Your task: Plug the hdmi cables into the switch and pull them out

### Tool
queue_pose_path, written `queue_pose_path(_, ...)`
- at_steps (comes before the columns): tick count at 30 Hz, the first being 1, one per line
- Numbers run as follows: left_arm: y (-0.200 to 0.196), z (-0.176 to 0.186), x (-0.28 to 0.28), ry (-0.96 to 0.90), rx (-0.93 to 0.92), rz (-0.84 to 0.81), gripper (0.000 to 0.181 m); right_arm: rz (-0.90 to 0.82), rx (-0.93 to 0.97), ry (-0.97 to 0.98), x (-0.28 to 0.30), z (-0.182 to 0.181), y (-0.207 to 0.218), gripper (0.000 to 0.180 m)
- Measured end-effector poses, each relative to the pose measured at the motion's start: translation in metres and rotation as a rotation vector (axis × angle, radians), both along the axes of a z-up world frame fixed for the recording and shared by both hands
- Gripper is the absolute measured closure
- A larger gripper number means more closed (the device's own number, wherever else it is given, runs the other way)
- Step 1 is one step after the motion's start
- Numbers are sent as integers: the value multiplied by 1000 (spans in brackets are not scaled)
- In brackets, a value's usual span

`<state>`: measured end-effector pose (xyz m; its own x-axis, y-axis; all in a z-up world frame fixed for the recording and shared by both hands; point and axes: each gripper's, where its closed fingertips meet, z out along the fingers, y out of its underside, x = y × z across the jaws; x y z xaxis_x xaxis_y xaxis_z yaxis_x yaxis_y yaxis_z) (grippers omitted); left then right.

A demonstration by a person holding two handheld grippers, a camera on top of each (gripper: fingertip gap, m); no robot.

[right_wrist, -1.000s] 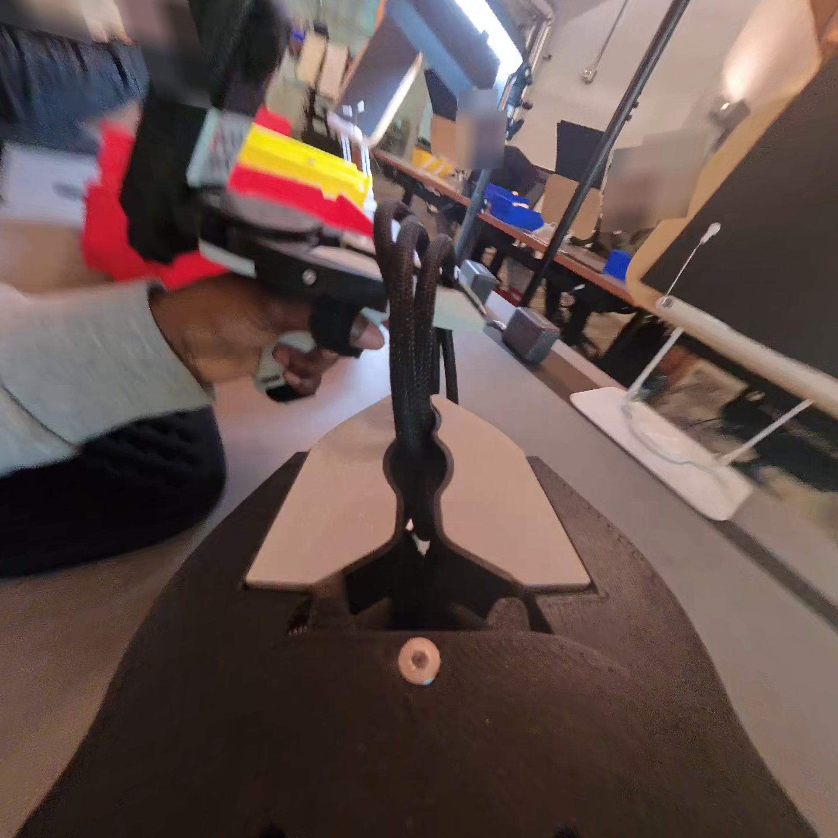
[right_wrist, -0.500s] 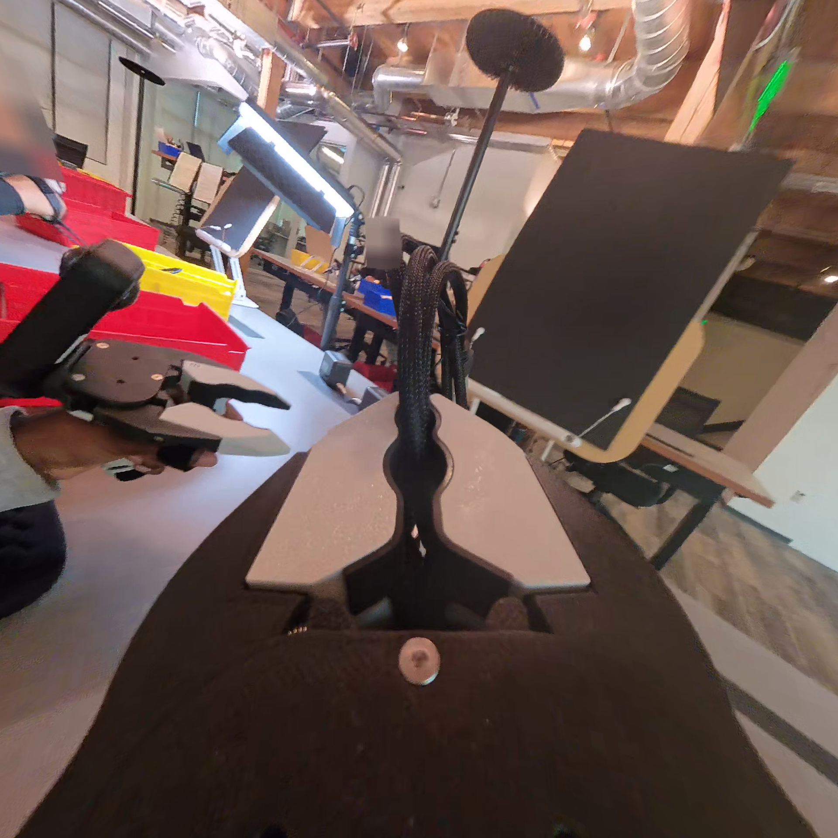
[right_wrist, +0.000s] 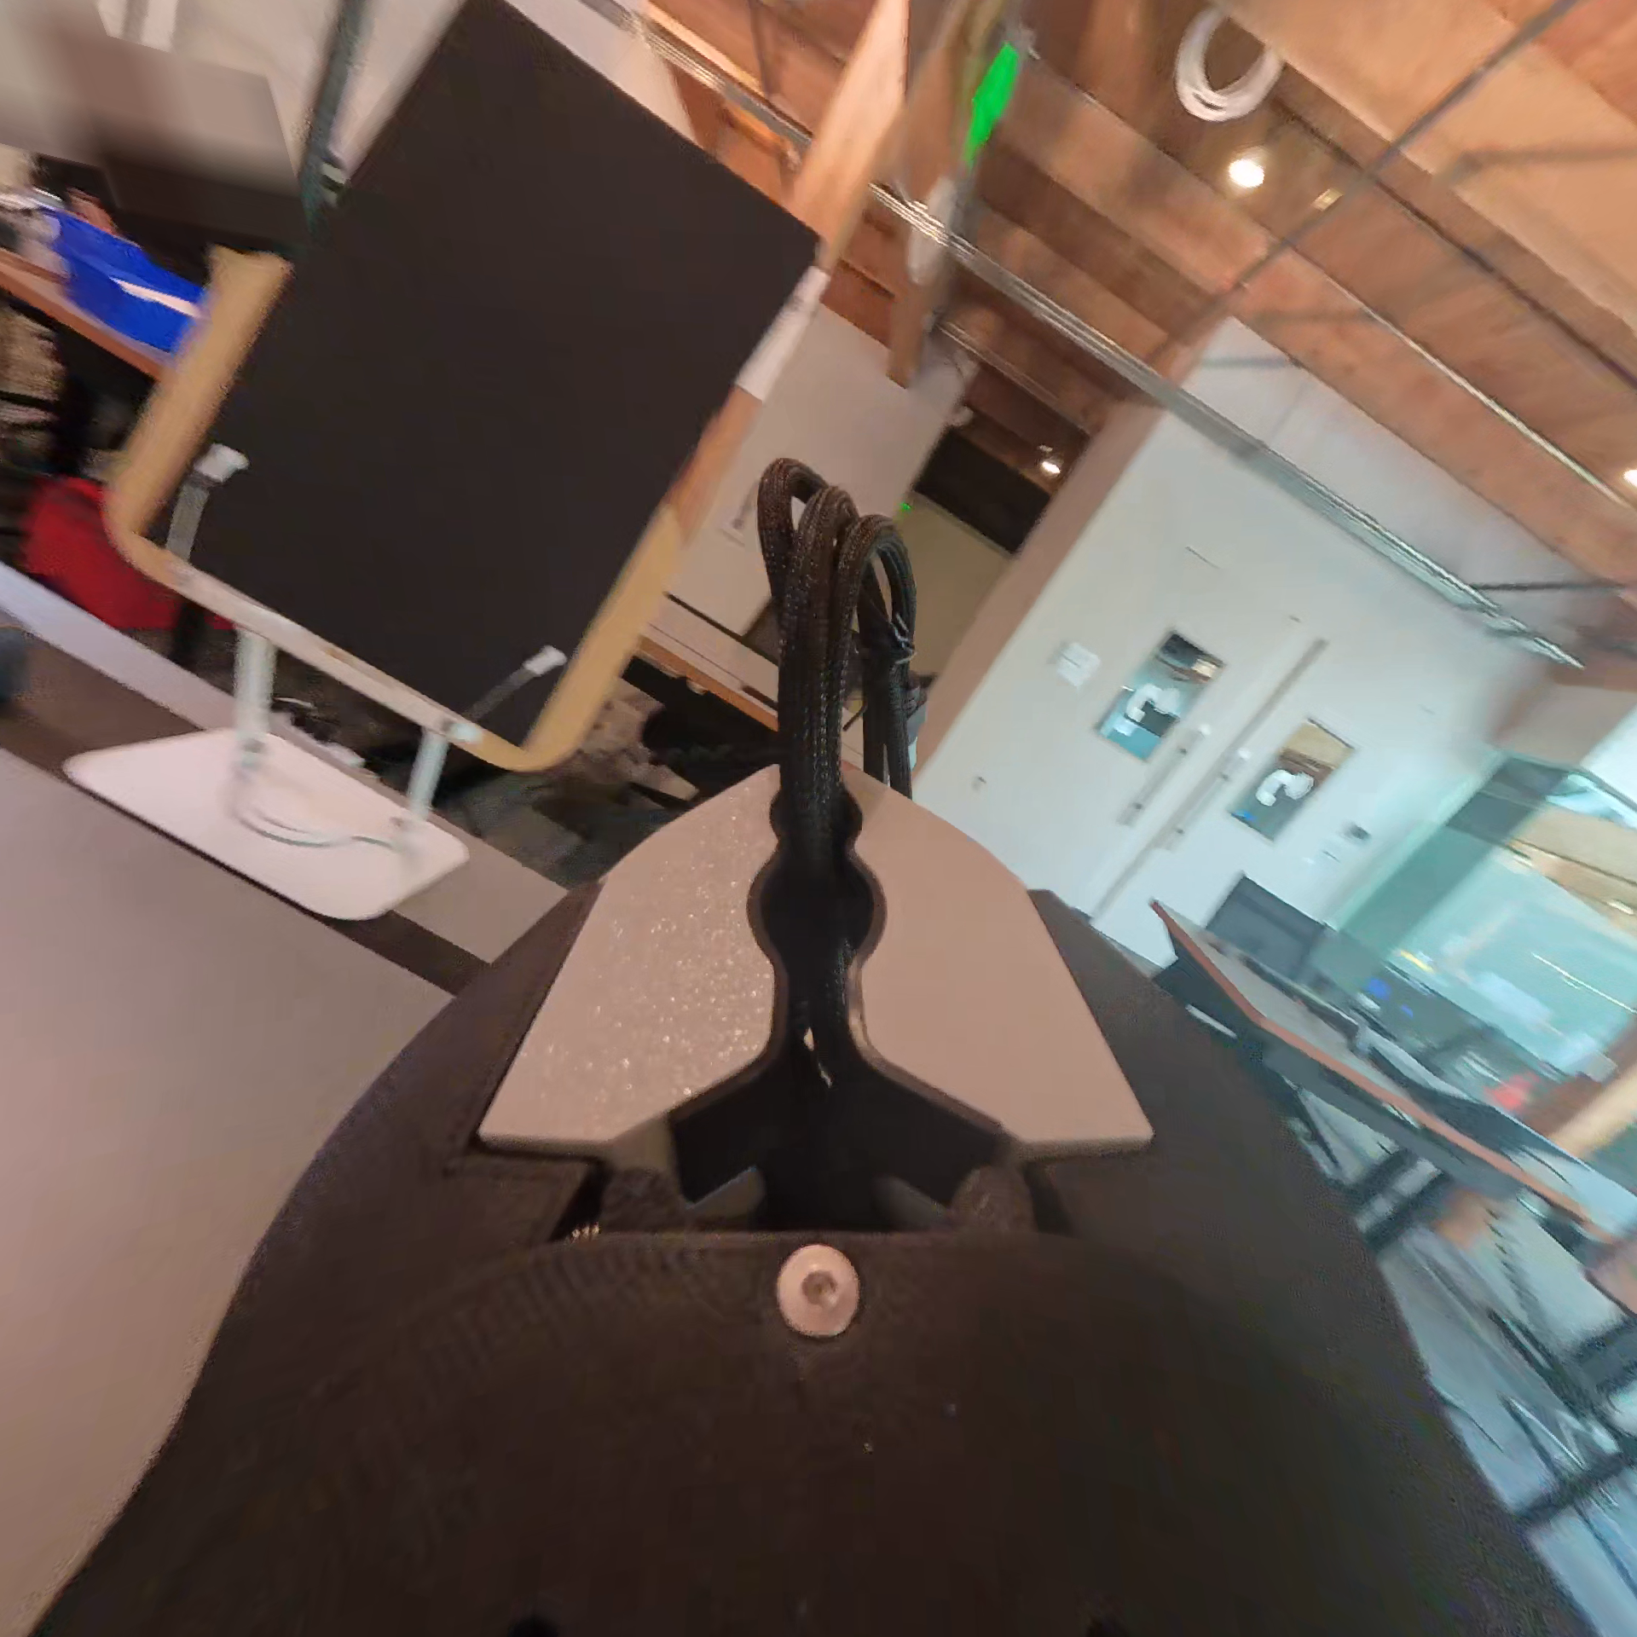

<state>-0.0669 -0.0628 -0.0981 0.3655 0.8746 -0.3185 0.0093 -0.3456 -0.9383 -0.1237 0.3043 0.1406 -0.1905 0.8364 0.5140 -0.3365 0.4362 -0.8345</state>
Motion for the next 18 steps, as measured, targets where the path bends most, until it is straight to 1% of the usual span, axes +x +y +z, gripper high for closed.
queue_pose_path(3,4,-2,0,-9,14,-18,129,-95,-14,6,-17,-27,49,173)
queue_pose_path(5,5,-3,-1,-11,8,-20,128,-124,-19,-3,-26,-45,76,173)
queue_pose_path(8,2,-3,-1,5,-9,-5,129,-150,-34,46,-34,-65,108,173)
queue_pose_path(13,2,-6,-3,-8,15,-13,129,-62,-128,110,-40,-104,139,173)
queue_pose_path(16,3,-6,-3,-2,0,-13,129,95,-256,106,-34,-122,143,173)
queue_pose_path(18,4,-7,-3,-4,-4,-17,129,226,-367,140,-19,-114,145,173)
